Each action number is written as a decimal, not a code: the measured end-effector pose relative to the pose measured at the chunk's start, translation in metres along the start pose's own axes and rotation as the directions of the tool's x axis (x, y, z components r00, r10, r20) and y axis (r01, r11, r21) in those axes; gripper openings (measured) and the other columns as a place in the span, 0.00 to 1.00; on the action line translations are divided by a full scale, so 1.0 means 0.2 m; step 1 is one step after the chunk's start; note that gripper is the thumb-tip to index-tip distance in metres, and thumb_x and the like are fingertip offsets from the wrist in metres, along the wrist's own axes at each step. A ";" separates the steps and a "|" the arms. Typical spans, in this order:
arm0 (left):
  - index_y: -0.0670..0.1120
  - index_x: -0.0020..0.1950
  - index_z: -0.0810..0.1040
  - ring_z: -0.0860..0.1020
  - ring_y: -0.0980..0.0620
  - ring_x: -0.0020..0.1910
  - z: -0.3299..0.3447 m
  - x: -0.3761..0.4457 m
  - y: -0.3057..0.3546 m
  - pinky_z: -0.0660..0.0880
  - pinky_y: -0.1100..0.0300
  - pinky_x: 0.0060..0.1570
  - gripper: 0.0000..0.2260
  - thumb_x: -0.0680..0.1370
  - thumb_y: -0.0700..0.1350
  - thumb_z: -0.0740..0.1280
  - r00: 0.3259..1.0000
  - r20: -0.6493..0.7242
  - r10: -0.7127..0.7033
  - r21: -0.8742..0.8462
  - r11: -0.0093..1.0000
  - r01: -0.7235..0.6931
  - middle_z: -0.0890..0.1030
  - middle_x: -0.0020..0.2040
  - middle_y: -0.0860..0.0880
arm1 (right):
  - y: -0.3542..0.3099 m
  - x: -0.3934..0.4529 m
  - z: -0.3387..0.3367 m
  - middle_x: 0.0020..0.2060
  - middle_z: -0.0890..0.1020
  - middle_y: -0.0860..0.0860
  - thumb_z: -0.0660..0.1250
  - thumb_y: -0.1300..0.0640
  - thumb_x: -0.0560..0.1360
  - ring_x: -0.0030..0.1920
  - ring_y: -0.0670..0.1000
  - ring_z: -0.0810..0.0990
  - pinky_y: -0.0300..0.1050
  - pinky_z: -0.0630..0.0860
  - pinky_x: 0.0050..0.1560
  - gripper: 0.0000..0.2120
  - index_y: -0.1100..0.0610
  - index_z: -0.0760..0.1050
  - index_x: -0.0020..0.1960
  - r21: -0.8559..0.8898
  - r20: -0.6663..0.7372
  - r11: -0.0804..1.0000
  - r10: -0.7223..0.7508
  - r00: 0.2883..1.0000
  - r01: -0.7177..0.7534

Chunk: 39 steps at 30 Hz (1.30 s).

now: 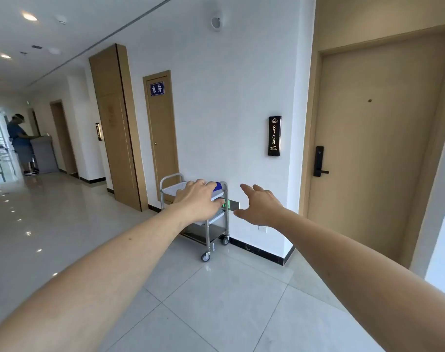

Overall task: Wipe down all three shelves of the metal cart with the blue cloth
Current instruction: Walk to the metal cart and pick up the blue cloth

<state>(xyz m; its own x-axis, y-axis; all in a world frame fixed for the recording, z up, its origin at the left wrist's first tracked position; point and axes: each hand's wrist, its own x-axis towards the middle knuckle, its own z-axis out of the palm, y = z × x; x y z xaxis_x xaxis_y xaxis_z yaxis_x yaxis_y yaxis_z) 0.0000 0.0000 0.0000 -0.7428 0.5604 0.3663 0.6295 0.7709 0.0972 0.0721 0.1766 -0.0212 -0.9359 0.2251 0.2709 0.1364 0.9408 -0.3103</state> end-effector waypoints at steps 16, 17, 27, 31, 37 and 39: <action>0.50 0.69 0.68 0.67 0.43 0.68 0.27 0.73 -0.03 0.69 0.47 0.56 0.25 0.77 0.62 0.59 0.998 -0.015 -0.066 0.047 0.997 0.067 0.71 0.69 0.45 | 0.35 0.77 0.05 0.71 0.67 0.57 0.68 0.42 0.76 0.72 0.62 0.64 0.54 0.69 0.64 0.38 0.49 0.55 0.79 -0.005 0.008 0.998 -0.065 0.998 0.065; 0.50 0.69 0.68 0.67 0.43 0.68 0.28 0.79 -0.02 0.69 0.47 0.57 0.25 0.77 0.61 0.59 0.997 -0.015 -0.074 0.052 0.996 0.074 0.71 0.69 0.45 | 0.38 0.82 0.05 0.72 0.66 0.57 0.68 0.42 0.76 0.72 0.62 0.63 0.54 0.69 0.64 0.38 0.49 0.55 0.79 -0.003 0.009 0.998 -0.064 0.998 0.064; 0.50 0.73 0.65 0.65 0.42 0.70 0.44 1.28 0.13 0.69 0.43 0.62 0.27 0.78 0.62 0.58 0.992 -0.022 -0.122 0.077 0.989 0.124 0.68 0.72 0.45 | 0.76 1.23 0.03 0.71 0.68 0.58 0.68 0.43 0.76 0.71 0.63 0.65 0.54 0.69 0.62 0.35 0.51 0.58 0.77 0.001 0.029 0.996 -0.085 0.996 0.085; 0.51 0.73 0.65 0.66 0.42 0.70 0.53 1.39 0.17 0.68 0.44 0.63 0.27 0.78 0.62 0.59 0.994 -0.031 -0.103 0.065 0.992 0.105 0.68 0.72 0.46 | 0.86 1.35 0.06 0.66 0.71 0.56 0.68 0.44 0.76 0.68 0.62 0.67 0.52 0.70 0.55 0.34 0.51 0.59 0.77 0.014 0.034 0.995 -0.097 0.995 0.097; 0.51 0.72 0.66 0.67 0.43 0.69 0.62 1.56 0.11 0.70 0.45 0.61 0.27 0.77 0.63 0.59 0.994 -0.012 -0.104 0.074 0.992 0.105 0.70 0.70 0.46 | 0.90 1.52 0.12 0.70 0.69 0.57 0.67 0.43 0.76 0.71 0.62 0.65 0.53 0.70 0.60 0.37 0.50 0.56 0.79 0.012 0.047 0.996 -0.086 0.995 0.086; 0.50 0.73 0.65 0.66 0.43 0.69 0.64 1.63 0.06 0.71 0.44 0.61 0.28 0.77 0.63 0.59 0.995 -0.012 -0.101 0.065 0.993 0.102 0.69 0.71 0.46 | 0.88 1.59 0.15 0.70 0.68 0.57 0.67 0.43 0.76 0.71 0.62 0.65 0.52 0.69 0.61 0.36 0.50 0.56 0.79 0.005 0.044 0.996 -0.087 0.995 0.086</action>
<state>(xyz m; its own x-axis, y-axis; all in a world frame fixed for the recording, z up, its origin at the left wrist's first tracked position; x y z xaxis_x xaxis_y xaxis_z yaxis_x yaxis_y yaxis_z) -0.2634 0.2310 0.0023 -0.8000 0.4757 0.3656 0.5342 0.8422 0.0732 -0.2106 0.4059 -0.0168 -0.9577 0.1314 0.2560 0.0533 0.9553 -0.2907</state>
